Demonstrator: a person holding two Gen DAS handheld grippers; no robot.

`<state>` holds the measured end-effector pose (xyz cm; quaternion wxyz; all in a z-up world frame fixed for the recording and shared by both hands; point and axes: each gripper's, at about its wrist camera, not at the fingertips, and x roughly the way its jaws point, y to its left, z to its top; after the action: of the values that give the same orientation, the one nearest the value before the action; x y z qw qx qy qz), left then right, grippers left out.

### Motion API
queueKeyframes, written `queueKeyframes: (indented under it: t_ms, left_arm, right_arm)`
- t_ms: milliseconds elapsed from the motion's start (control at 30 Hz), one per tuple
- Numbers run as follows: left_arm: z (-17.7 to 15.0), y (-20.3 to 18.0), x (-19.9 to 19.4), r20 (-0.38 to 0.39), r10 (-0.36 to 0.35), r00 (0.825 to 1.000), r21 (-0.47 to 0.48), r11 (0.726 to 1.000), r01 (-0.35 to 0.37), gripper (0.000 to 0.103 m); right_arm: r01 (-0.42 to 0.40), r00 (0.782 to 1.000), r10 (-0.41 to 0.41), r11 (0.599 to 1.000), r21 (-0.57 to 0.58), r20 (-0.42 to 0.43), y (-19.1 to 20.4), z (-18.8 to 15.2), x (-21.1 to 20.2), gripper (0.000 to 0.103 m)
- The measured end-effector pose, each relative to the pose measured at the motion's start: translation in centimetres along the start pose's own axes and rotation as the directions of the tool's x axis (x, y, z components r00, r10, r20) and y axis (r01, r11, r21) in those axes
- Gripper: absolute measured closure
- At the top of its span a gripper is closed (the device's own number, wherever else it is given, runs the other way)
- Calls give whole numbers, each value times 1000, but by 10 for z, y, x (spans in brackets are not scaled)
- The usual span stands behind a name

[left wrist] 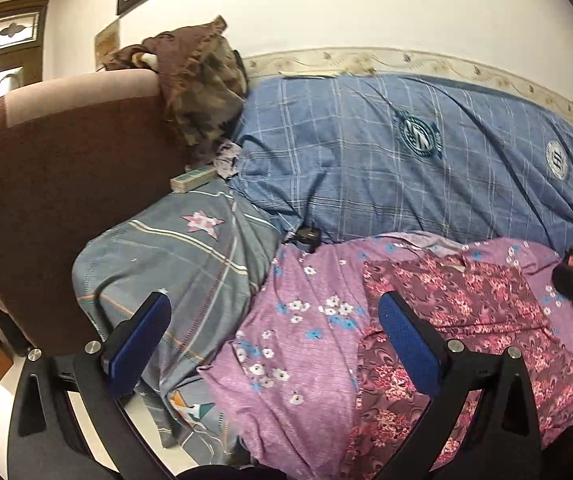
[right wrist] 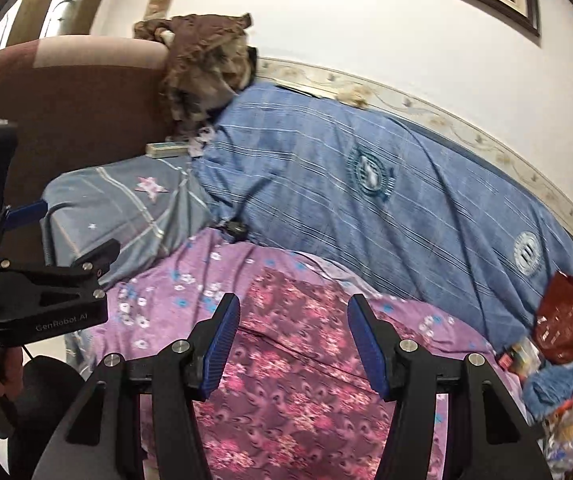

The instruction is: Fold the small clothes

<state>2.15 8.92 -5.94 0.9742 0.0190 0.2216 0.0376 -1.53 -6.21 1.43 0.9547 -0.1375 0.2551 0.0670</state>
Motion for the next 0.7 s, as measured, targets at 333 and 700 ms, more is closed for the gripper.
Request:
queueKeyframes:
  t_ms: [333,700]
  left_arm:
    - [0,3,-4,12,26,1000,8,1000,-26,0]
    - [-48,-24,26,-233,-113,966,41,991,126,0]
  right_arm:
    - [-41,999,41,999,-13,23,11,6,3,45]
    - [-13,996,19,998,65,-87,-40,-40,12,45]
